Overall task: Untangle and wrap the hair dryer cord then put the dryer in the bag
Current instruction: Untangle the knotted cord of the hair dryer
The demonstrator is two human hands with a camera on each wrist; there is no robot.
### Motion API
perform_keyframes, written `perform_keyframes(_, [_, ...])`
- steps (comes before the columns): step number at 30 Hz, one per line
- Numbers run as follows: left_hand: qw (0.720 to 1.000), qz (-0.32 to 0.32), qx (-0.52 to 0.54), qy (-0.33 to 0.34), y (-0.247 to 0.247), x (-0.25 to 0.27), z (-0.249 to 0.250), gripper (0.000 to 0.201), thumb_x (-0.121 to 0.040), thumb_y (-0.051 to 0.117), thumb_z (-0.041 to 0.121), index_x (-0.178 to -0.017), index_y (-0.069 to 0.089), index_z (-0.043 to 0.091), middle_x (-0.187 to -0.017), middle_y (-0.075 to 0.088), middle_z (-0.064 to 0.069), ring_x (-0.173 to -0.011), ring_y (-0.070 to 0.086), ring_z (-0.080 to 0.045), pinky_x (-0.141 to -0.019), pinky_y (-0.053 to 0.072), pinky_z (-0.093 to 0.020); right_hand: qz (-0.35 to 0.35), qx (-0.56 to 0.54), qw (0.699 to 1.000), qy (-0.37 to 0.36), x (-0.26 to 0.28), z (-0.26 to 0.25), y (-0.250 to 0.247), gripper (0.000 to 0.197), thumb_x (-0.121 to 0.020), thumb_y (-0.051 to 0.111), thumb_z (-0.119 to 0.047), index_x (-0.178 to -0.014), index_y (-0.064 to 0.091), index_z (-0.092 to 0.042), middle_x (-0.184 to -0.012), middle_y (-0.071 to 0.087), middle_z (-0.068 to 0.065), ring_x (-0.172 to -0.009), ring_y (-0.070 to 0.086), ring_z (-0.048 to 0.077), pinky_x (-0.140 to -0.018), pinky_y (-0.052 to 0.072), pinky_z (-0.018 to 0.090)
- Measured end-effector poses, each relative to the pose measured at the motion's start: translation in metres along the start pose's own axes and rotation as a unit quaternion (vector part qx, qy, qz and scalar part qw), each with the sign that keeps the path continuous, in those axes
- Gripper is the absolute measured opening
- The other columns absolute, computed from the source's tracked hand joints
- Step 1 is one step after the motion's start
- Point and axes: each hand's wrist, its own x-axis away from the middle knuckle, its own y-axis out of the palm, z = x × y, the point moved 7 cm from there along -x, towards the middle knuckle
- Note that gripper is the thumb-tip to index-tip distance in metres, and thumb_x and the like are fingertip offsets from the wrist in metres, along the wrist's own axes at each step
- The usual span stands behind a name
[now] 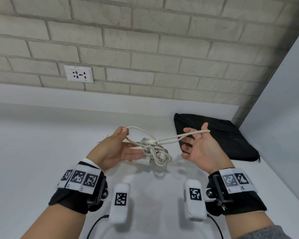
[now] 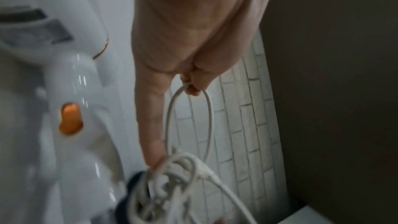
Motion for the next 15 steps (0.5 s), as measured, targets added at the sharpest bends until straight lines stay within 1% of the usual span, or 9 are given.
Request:
perform_keyframes(3, [0.999,-0.012,0.046,-0.01,0.006,-0.002,-0.003,0.029,-0.099,0.029,0.035,-0.075,0.038,0.021,-0.107,0.059,-0.03,-0.084,0.07,-0.038,-0.076,0.057,-0.042,-0.011,-0.07,0.997,0.024,0.001,0.002,0.001,0.06,-0.089,0.022,-0.063,-0.092,0.053,-0.012,-0.072,0.049,0.011,-0.055,0.054,0.021,-0.047,0.048,0.025])
perform_keyframes(5, [0.999,-0.003,0.044,0.008,0.006,-0.004,-0.001,0.028,-0.098,0.03,0.036,-0.075,0.038,0.022,-0.103,0.062,-0.02,-0.088,0.067,-0.035,-0.081,0.053,-0.042,-0.03,-0.141,0.989,0.025,0.003,0.002,0.004,0.056,-0.092,0.025,-0.056,-0.103,0.052,-0.008,-0.079,0.062,0.02,-0.064,0.068,0.031,-0.058,0.059,0.038])
perform_keyframes(6, [0.998,0.001,0.054,0.022,0.005,-0.004,0.002,0.028,-0.097,0.031,0.036,-0.075,0.04,0.022,-0.1,0.062,-0.015,-0.087,0.066,-0.034,-0.082,0.051,-0.042,-0.044,-0.174,0.983,0.021,0.004,0.001,0.006,0.054,-0.094,0.025,-0.052,-0.109,0.05,-0.007,-0.082,0.067,0.023,-0.071,0.07,0.035,-0.066,0.058,0.048])
perform_keyframes(7, [0.997,0.004,0.073,0.037,0.004,-0.006,0.004,0.028,-0.097,0.031,0.035,-0.074,0.041,0.022,-0.096,0.062,-0.012,-0.084,0.067,-0.033,-0.081,0.052,-0.041,-0.053,-0.204,0.977,0.013,0.004,-0.001,0.008,0.052,-0.095,0.025,-0.048,-0.114,0.048,-0.006,-0.079,0.07,0.022,-0.073,0.071,0.035,-0.07,0.054,0.055])
perform_keyframes(8, [0.994,0.004,0.098,0.05,0.003,-0.007,0.006,0.029,-0.097,0.032,0.034,-0.074,0.043,0.021,-0.091,0.062,-0.01,-0.079,0.068,-0.031,-0.076,0.055,-0.04,-0.055,-0.227,0.972,0.007,0.005,-0.003,0.008,0.05,-0.097,0.025,-0.045,-0.116,0.047,-0.004,-0.067,0.069,0.016,-0.065,0.071,0.029,-0.071,0.053,0.056])
perform_keyframes(9, [0.991,0.004,0.12,0.062,0.003,-0.007,0.008,0.03,-0.097,0.032,0.033,-0.073,0.044,0.021,-0.086,0.062,-0.008,-0.073,0.068,-0.029,-0.071,0.057,-0.039,-0.055,-0.235,0.97,0.009,0.004,-0.005,0.007,0.048,-0.097,0.026,-0.041,-0.116,0.048,-0.003,-0.052,0.062,0.007,-0.049,0.066,0.019,-0.068,0.055,0.052])
perform_keyframes(11, [0.987,0.003,0.141,0.078,0.003,-0.007,0.009,0.03,-0.096,0.035,0.033,-0.071,0.046,0.019,-0.076,0.06,-0.005,-0.066,0.068,-0.027,-0.06,0.059,-0.036,-0.075,-0.19,0.978,0.037,0.004,-0.004,0.01,0.038,-0.097,0.029,-0.033,-0.112,0.052,-0.006,-0.035,0.04,-0.004,-0.027,0.041,0.007,-0.05,0.058,0.029])
perform_keyframes(13, [0.986,-0.006,0.145,0.087,0.005,-0.007,0.01,0.03,-0.096,0.035,0.033,-0.072,0.046,0.019,-0.068,0.06,-0.003,-0.066,0.07,-0.027,-0.058,0.058,-0.035,-0.101,-0.109,0.987,0.055,0.007,-0.003,0.013,0.029,-0.093,0.035,-0.027,-0.106,0.055,-0.01,-0.032,0.031,-0.004,-0.023,0.029,0.005,-0.031,0.035,0.019])
perform_keyframes(15, [0.986,-0.018,0.131,0.105,0.006,-0.005,0.014,0.03,-0.096,0.033,0.034,-0.073,0.046,0.02,-0.064,0.06,0.0,-0.07,0.07,-0.026,-0.065,0.058,-0.037,-0.087,-0.044,0.995,0.032,0.008,-0.007,0.008,0.033,-0.087,0.041,-0.034,-0.105,0.057,-0.012,-0.034,0.029,-0.005,-0.025,0.024,0.004,-0.029,0.021,0.017])
